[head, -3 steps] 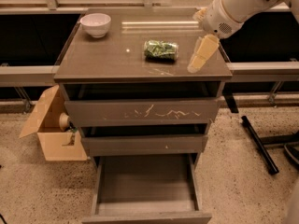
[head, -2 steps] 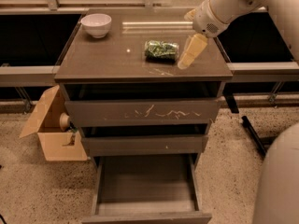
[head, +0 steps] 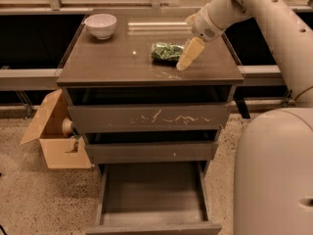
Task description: Place green can into bottom drawer
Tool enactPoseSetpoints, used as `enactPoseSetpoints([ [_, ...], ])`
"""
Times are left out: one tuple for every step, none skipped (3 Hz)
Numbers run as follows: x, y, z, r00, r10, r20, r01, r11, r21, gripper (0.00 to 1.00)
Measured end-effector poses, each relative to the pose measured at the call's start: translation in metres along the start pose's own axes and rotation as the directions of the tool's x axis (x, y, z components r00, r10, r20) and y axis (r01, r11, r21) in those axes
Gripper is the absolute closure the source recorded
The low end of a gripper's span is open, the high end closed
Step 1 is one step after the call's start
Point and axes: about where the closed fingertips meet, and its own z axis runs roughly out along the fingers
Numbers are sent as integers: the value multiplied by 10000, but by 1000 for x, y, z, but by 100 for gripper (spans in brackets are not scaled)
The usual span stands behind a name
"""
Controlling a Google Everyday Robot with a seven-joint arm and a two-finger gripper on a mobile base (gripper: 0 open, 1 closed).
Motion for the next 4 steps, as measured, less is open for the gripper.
enactPoseSetpoints([
  [-3,-10,29,9999,-36,137,40,9997,-260,0],
  [-6,-13,44,9998,-77,181,85,9990,-442,0],
  [-6,-12,57,9998,-51,189,64,9977,-678,18],
  [-8,-9,65,9996,-44,267,68,9958,-912,50],
])
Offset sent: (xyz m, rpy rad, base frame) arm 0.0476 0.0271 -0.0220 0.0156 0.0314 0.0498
